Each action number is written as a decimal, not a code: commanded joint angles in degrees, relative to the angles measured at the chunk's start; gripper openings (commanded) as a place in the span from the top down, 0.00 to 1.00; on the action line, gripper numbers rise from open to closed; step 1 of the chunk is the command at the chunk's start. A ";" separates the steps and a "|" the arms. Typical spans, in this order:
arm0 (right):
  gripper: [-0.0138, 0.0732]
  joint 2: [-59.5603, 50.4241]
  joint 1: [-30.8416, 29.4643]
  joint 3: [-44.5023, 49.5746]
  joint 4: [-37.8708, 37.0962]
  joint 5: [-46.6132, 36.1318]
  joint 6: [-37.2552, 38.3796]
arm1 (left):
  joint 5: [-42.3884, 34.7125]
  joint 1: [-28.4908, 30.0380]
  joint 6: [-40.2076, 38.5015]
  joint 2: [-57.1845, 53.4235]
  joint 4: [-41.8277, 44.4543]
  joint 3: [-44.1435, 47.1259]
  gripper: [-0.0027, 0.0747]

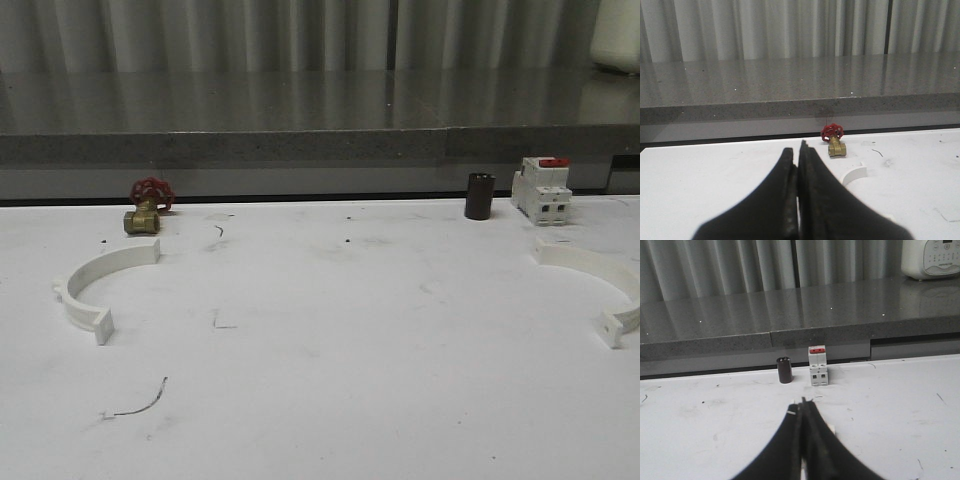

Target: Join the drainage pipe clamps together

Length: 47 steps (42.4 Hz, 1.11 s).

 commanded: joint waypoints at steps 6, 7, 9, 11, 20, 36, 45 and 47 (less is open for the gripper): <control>0.92 -0.89 -0.28 -0.29 -0.70 -5.27 -0.10 | -4.65 0.16 -0.12 -0.55 -0.41 1.29 0.99; 0.92 -0.89 -0.28 -0.29 -0.70 -5.27 -0.10 | -4.65 0.16 -0.12 -0.55 -0.41 1.29 0.99; 0.92 -0.89 -0.28 -0.29 -0.70 -5.27 -0.10 | -4.65 0.16 -0.12 -0.55 -0.41 1.29 0.99; 0.92 -0.89 -0.28 -0.29 -0.70 -5.27 -0.10 | -4.65 0.16 -0.12 -0.55 -0.41 1.29 0.99; 0.92 -0.89 -0.28 -0.29 -0.70 -5.27 -0.10 | -4.65 0.16 -0.12 -0.55 -0.41 1.29 0.99; 0.92 -0.89 -0.22 -1.88 -0.11 -6.44 -0.10 | -7.10 0.16 -0.12 -0.55 -0.41 -0.28 0.99; 0.92 0.52 -0.16 -15.44 -1.09 6.67 -0.15 | 0.09 0.16 -0.12 1.51 -0.52 -13.27 0.99; 0.92 1.93 -0.16 -18.89 -1.93 9.19 -0.15 | 3.50 0.16 -0.12 3.44 -0.52 -17.59 0.99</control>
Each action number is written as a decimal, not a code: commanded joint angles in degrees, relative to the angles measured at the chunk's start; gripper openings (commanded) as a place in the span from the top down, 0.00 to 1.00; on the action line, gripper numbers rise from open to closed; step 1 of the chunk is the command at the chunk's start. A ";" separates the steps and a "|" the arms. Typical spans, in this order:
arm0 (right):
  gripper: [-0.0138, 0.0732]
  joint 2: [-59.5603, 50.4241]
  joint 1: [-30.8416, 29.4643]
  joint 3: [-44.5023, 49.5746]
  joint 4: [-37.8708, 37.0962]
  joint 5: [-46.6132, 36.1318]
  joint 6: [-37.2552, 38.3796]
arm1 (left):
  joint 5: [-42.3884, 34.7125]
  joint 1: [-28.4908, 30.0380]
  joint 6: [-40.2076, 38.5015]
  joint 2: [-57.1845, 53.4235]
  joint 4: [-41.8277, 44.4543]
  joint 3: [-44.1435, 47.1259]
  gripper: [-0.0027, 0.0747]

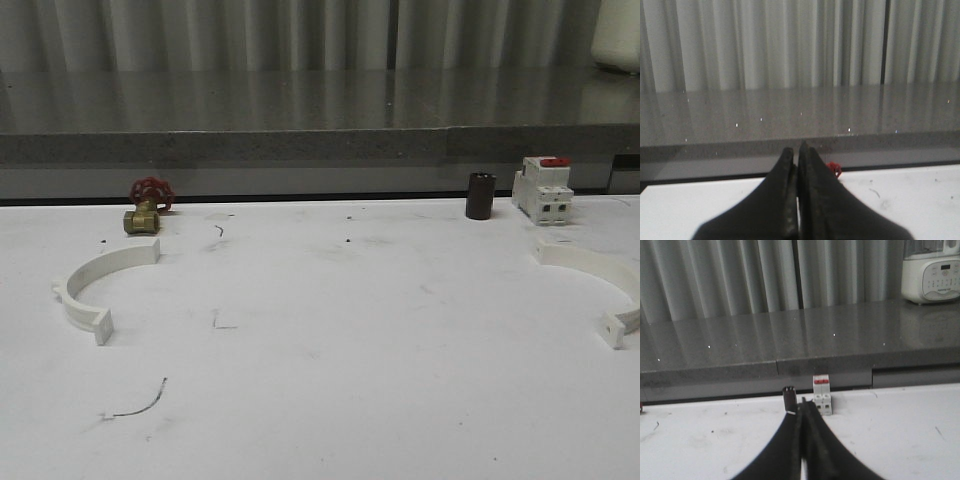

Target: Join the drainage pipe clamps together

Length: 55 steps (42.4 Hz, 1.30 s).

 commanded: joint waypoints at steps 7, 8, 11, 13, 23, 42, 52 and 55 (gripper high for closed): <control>0.92 10.43 -0.16 -19.11 -3.31 7.43 -0.15 | 8.49 0.16 -0.12 12.16 -0.43 -19.77 0.99; 0.92 11.88 -0.16 -20.62 -3.31 8.79 -0.15 | 9.38 0.16 -0.12 14.05 -0.43 -21.21 0.99; 0.92 16.60 -0.16 -24.81 -3.31 11.84 -0.15 | 11.47 0.16 -0.12 18.51 -0.43 -24.81 0.99; 0.92 19.57 -0.16 -26.72 -3.31 13.53 -0.15 | 11.87 0.16 -0.12 20.74 -0.43 -25.83 0.99; 0.92 32.07 -0.16 -27.98 -3.31 16.57 -0.15 | 11.98 0.16 -0.12 32.00 -0.43 -25.73 0.99; 0.50 44.25 -0.16 -27.98 -3.96 18.81 -0.15 | 13.51 0.04 -0.12 43.64 -0.54 -25.84 0.67; 0.28 44.38 -0.16 -27.98 -4.00 18.99 -0.15 | 14.19 0.04 -0.12 44.08 -0.65 -26.44 0.28; 0.28 44.38 -0.16 -27.98 -4.00 18.99 -0.15 | 17.72 -0.70 -0.12 45.43 -0.65 -28.83 0.28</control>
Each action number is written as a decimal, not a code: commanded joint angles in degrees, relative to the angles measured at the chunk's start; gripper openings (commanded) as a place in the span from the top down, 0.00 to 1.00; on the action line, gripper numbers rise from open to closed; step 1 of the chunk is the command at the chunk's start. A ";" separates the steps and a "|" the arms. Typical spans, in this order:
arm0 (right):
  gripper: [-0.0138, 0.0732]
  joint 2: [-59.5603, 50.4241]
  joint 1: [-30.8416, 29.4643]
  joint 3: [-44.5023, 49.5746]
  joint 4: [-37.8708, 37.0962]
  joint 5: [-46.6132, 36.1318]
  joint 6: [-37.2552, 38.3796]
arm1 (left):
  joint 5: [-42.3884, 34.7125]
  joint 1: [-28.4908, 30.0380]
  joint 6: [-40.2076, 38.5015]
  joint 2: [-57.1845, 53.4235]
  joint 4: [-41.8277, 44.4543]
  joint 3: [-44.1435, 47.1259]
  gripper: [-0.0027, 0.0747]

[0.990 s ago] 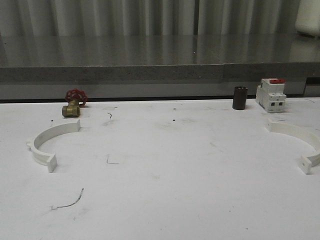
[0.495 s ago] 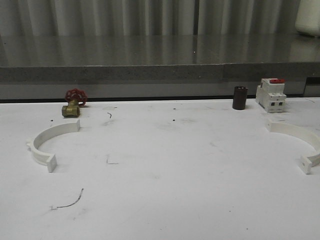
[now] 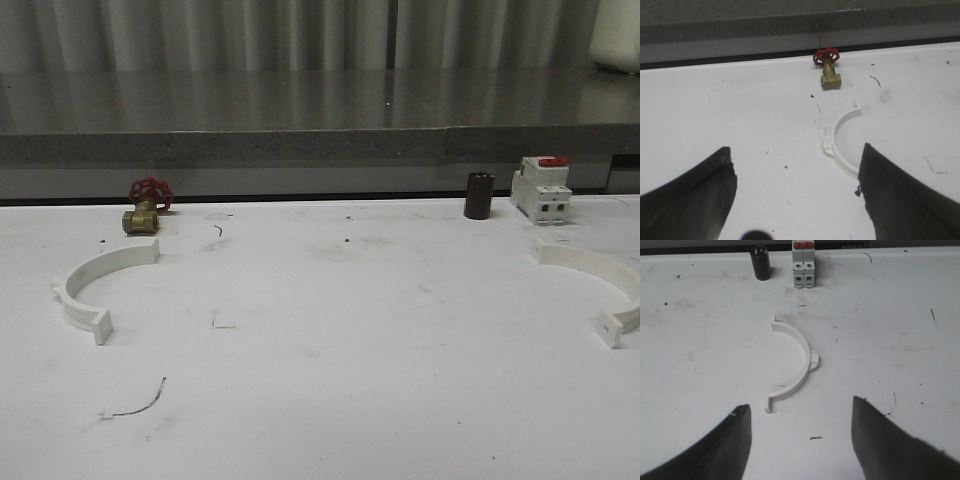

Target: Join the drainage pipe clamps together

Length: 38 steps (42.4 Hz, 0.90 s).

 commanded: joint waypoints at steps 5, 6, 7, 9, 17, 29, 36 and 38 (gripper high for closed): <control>0.28 0.15 -0.16 -1.87 -0.87 -3.12 -0.15 | 4.06 -3.39 -0.12 5.99 0.59 -8.72 0.28; 0.28 0.15 -0.16 -1.87 -0.87 -3.12 -0.15 | 4.83 -3.90 -0.12 7.13 0.59 -9.58 0.29; 0.28 0.15 -0.16 -1.87 -0.87 -3.12 -0.15 | 5.82 -4.38 -0.12 8.73 0.59 -10.43 0.29; 0.28 0.15 -0.16 -1.87 -0.87 -3.12 -0.15 | 7.28 -5.50 -0.12 11.36 0.59 -12.37 0.29; 0.28 0.15 -0.16 -1.87 -0.87 -3.12 -0.15 | 10.55 -7.88 -0.12 24.10 0.59 -18.28 0.33; 0.28 0.15 -0.16 -1.87 -0.87 -3.12 -0.15 | 11.59 -8.28 -0.12 41.03 -1.03 -25.74 0.40; 0.28 0.15 -0.16 -1.87 -0.87 -3.12 -0.15 | 12.91 -8.28 -0.12 48.79 -1.42 -29.69 0.44; 0.28 0.15 -0.16 -1.87 -0.87 -3.12 -0.15 | 13.04 -8.28 -0.12 50.81 -1.53 -30.49 0.44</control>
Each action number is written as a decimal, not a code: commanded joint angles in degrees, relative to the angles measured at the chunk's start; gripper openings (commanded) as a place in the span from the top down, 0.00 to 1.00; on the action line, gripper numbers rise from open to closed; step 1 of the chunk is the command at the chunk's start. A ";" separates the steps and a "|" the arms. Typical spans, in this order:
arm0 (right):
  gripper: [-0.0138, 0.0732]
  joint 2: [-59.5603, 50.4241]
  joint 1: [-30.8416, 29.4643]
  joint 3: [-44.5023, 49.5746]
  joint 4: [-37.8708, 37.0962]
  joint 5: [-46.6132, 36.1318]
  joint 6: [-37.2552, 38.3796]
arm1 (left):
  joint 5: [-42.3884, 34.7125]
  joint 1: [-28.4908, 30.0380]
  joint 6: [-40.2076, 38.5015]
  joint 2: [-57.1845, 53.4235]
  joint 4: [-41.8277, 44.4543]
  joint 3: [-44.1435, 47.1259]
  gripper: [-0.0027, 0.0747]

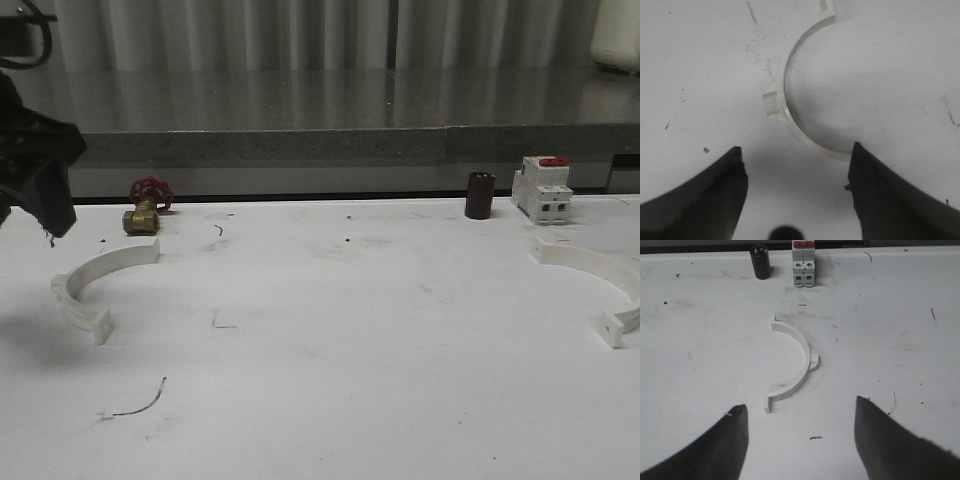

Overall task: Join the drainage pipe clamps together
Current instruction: 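Lower the left gripper and grasp the white half-ring clamp's tab, then carry the clamp toward the table center and set it down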

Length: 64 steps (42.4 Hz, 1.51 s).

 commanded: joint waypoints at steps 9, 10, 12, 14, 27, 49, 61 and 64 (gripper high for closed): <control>0.28 0.15 -0.16 -1.87 -0.73 -3.12 -0.15 | -1.20 -0.20 -8.98 7.54 3.35 -6.84 0.44; 0.28 0.15 -0.16 -1.87 -0.73 -3.12 -0.15 | -1.40 -0.20 -8.98 8.13 3.35 -7.24 0.44; 0.28 0.15 -0.16 -1.87 -0.73 -3.12 -0.15 | -1.63 -0.20 -8.98 9.24 3.12 -7.83 0.44; 0.28 0.15 -0.16 -1.87 -0.73 -3.12 -0.15 | -1.63 -0.20 -8.98 10.46 3.12 -8.39 0.44; 0.28 0.15 -0.16 -1.87 -0.73 -3.12 -0.15 | -2.45 -0.20 -9.07 14.04 2.99 -10.82 0.46; 0.28 0.15 -0.16 -1.87 -0.73 -3.12 -0.15 | -3.28 -0.20 -9.07 14.28 3.21 -10.82 0.88; 0.28 0.15 -0.16 -1.87 -0.73 -3.12 -0.15 | 4.46 -3.51 -10.51 14.28 3.10 -14.06 0.91; 0.28 0.15 -0.16 -1.87 -0.73 -3.12 -0.15 | 4.68 -5.85 -13.33 14.28 3.66 -14.99 0.91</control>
